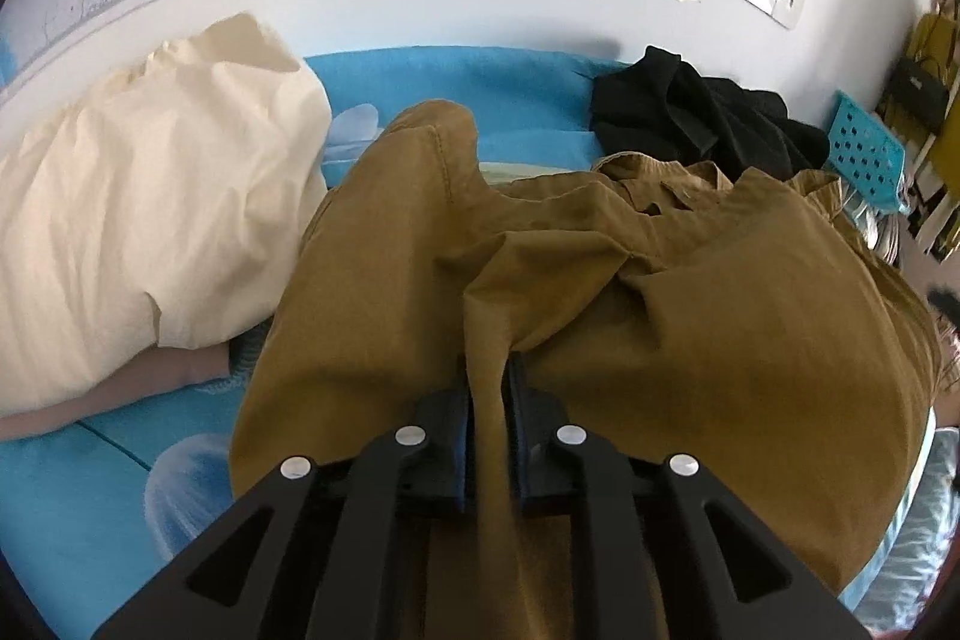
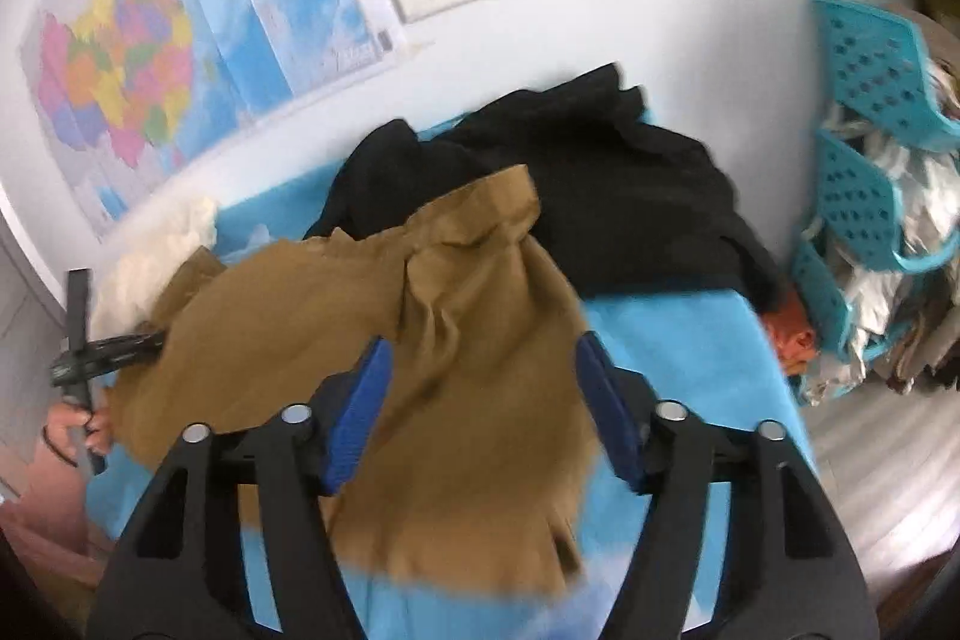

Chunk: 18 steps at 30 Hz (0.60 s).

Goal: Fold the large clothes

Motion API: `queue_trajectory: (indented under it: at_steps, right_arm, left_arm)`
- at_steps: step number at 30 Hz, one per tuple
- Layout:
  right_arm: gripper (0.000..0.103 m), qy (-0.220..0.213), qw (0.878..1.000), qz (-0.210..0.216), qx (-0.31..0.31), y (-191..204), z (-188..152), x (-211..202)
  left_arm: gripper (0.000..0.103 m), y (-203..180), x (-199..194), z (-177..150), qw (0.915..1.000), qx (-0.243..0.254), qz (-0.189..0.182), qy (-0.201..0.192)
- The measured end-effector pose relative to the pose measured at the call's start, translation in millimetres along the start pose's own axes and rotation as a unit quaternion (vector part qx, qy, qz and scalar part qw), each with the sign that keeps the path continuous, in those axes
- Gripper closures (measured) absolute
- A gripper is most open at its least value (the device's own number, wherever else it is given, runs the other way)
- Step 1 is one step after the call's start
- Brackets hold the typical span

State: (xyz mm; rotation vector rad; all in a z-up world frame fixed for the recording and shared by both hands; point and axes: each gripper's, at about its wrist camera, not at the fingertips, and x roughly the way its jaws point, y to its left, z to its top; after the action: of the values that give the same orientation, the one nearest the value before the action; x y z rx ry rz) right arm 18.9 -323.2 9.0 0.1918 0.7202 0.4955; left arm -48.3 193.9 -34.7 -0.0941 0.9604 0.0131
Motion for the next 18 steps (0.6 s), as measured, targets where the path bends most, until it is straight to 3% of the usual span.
queue_trajectory:
  at_steps: [3,4,6,8,10,14,16,17,18]
  right_arm:
    - [0.053,0.035,0.999,0.013,0.022,-13.6,-26.3,-6.3]
    - [0.061,0.043,0.999,0.007,0.019,-13.6,-28.7,-1.3]
    - [0.100,0.041,0.999,0.021,0.013,-11.7,-33.1,0.3]
    - [0.101,0.015,1.000,-0.022,0.010,-11.0,-25.4,-13.2]
    - [0.102,-0.011,1.000,-0.017,0.018,-14.0,-19.6,-26.5]
    - [0.101,0.018,0.997,-0.066,0.026,-27.3,-23.9,-4.4]
    - [0.102,0.051,0.982,-0.179,0.033,-40.8,-34.9,18.6]
    - [0.102,0.066,0.981,-0.176,0.052,-48.7,-39.1,24.1]
    - [0.102,0.052,0.987,-0.118,0.099,-56.9,-42.1,18.1]
  left_arm:
    - [0.090,-1.5,0.2,-0.3,1.0000,0.003,0.001,-0.002]
    - [0.090,-2.5,-0.4,-1.2,1.0000,0.006,0.002,-0.003]
    - [0.090,-2.5,-0.9,-1.4,1.0000,0.008,0.004,-0.004]
    - [0.090,-0.2,-0.9,-1.0,1.0000,0.001,-0.001,-0.004]
    - [0.090,2.2,0.2,-1.5,1.0000,-0.005,-0.007,-0.003]
    - [0.089,0.7,0.7,-2.6,1.0000,0.000,-0.006,-0.006]
    - [0.089,-4.0,0.0,-3.8,0.9998,0.014,0.009,-0.008]
    - [0.088,-6.6,-1.1,-4.6,0.9996,0.020,0.017,-0.010]
    - [0.087,-9.7,-3.0,-5.8,0.9993,0.027,0.025,-0.011]
